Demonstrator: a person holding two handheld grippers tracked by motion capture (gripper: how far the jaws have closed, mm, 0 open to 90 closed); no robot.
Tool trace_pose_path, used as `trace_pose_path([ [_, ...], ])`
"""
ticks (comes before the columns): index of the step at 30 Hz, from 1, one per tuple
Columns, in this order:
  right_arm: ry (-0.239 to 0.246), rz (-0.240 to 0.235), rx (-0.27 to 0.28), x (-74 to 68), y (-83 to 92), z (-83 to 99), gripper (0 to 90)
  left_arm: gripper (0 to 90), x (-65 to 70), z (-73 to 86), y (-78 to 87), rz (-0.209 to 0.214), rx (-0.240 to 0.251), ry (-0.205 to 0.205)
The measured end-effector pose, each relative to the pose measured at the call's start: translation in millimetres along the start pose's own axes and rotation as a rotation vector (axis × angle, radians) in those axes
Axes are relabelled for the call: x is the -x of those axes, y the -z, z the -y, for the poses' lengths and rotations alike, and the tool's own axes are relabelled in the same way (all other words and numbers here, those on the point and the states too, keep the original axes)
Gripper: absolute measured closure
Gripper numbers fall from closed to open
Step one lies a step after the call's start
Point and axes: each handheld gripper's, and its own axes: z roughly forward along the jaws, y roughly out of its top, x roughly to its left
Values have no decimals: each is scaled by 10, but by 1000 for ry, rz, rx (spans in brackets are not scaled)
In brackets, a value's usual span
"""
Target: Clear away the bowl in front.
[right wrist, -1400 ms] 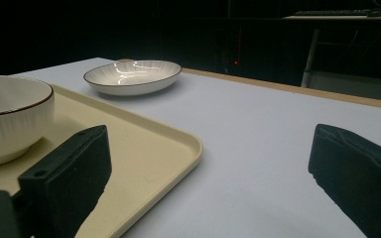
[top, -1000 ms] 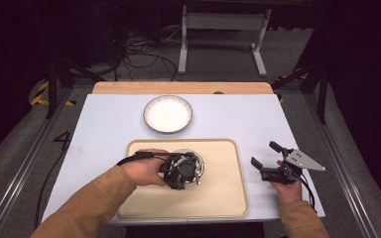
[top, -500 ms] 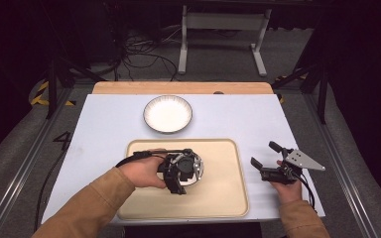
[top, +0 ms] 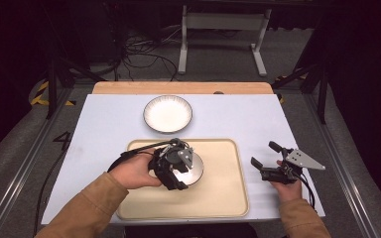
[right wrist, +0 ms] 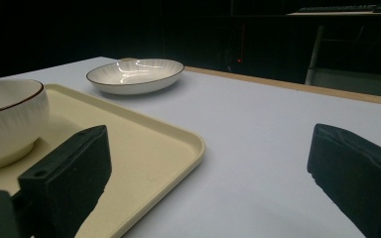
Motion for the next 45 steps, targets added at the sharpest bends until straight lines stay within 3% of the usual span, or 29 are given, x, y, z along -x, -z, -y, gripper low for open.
trace_pose_path([
  [3, -3, -2, 0, 4, -2, 0, 41, 438, 49, 130, 120, -53, 102, 34],
  [4, -3, -2, 0, 4, -2, 0, 41, 418, 49, 130, 120, -53, 102, 34],
  [6, -2, -5, -2, 4, -3, -1, 41, 397, 60, 232, 212, -79, 169, 56],
  [7, -3, -6, -4, 5, -4, -2, 42, 386, 70, 318, 274, -92, 224, 79],
  [12, -7, -8, -4, 9, -5, -2, 41, 348, 90, 550, 386, -136, 333, 129],
  [17, -5, -7, -4, 7, -3, -2, 41, 287, 99, 822, 447, -132, 470, 193],
  [18, -5, -7, -3, 7, -3, -1, 41, 270, 115, 876, 452, -154, 491, 205],
  [19, -4, -7, -3, 7, -3, -1, 41, 221, 149, 939, 454, -209, 511, 218],
  [21, -5, -7, -4, 7, -3, -1, 41, 196, 183, 1029, 459, -257, 545, 227],
  [23, -4, -7, -3, 7, -3, -1, 41, 182, 202, 1116, 459, -278, 585, 257],
  [28, -4, -7, -3, 7, -2, -1, 41, 169, 186, 1389, 456, -280, 681, 303],
  [35, -2, -5, 0, 5, -1, 0, 41, 140, 165, 1731, 339, -345, 816, 391],
  [40, -2, -5, 0, 6, 1, 0, 40, 129, 128, 1960, 173, -383, 868, 451],
  [45, -4, -4, 1, 6, 2, 0, 40, 121, 126, 2099, 42, -425, 875, 484],
])
